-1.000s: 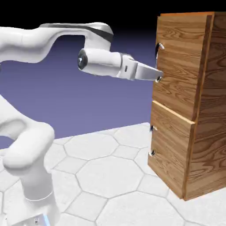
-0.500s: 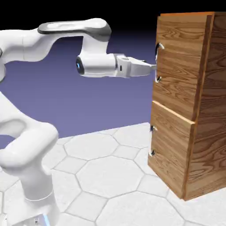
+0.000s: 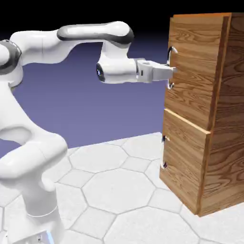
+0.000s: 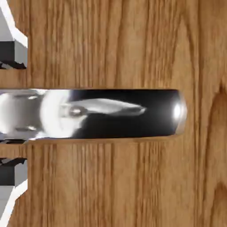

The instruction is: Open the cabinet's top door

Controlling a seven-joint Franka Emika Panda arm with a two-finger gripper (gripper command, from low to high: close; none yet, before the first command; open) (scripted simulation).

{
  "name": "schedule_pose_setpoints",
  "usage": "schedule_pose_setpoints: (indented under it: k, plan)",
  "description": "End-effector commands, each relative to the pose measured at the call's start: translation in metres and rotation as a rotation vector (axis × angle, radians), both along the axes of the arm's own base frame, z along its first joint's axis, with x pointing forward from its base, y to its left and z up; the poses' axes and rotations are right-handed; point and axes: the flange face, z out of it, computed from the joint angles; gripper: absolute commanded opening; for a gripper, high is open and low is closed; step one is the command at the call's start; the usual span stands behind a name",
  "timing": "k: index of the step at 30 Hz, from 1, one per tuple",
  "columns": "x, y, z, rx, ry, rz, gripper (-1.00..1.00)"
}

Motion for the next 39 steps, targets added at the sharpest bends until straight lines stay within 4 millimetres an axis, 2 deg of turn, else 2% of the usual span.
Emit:
schedule_pose_setpoints:
  k: [1,15,28,39]
  plan:
    - [-0.003,-0.002,0.000,0.001,0.001,0.011,-1.00]
    - [-0.031,-0.022,0.000,0.001,0.001,0.144,-1.00]
    - [-0.073,-0.066,0.000,0.001,0.001,0.376,-1.00]
    - [-0.097,-0.106,0.000,0.000,0.001,0.553,-1.00]
